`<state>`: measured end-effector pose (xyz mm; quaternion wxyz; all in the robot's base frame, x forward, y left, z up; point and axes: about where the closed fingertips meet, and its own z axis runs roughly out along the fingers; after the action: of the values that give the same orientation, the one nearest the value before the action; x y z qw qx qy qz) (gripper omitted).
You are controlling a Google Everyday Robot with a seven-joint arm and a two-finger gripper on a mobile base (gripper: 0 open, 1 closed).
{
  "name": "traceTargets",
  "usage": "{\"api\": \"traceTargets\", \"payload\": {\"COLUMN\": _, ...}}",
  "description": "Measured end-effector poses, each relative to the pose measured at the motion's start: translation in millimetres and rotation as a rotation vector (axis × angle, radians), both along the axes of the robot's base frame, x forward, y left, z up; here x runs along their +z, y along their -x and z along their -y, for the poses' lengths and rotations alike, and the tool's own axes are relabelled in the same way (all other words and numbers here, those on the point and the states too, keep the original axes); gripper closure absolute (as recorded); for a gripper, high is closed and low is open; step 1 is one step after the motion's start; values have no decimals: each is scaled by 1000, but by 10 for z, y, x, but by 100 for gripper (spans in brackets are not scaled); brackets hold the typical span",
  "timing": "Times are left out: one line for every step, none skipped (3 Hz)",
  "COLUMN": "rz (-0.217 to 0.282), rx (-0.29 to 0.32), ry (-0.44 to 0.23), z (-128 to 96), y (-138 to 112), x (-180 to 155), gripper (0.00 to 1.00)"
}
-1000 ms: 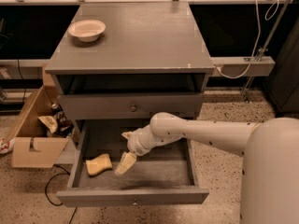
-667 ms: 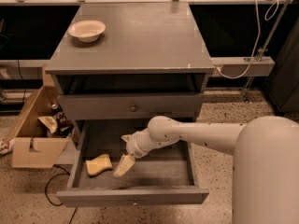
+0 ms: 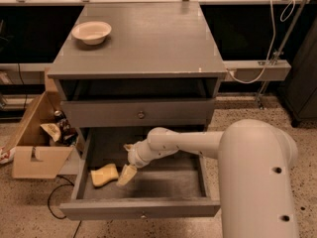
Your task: Pick sponge from middle drawer and place on counter
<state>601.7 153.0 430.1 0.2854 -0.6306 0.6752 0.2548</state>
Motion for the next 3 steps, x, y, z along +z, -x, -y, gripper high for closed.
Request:
{"api": "traceTargets", "payload": {"rz": 24, "rx": 39, "ry": 10, "z": -192, "y": -78, "x": -247, "gripper": 0}}
{"api": "traceTargets", "payload": {"rz": 39, "rx": 81, "ry": 28, "z": -383, "y": -93, "x": -414, "gripper": 0}}
{"api": "traceTargets", "payload": {"rz": 41, "rx": 128, "ry": 62, "z": -561, "y": -72, "x": -532, "gripper": 0}}
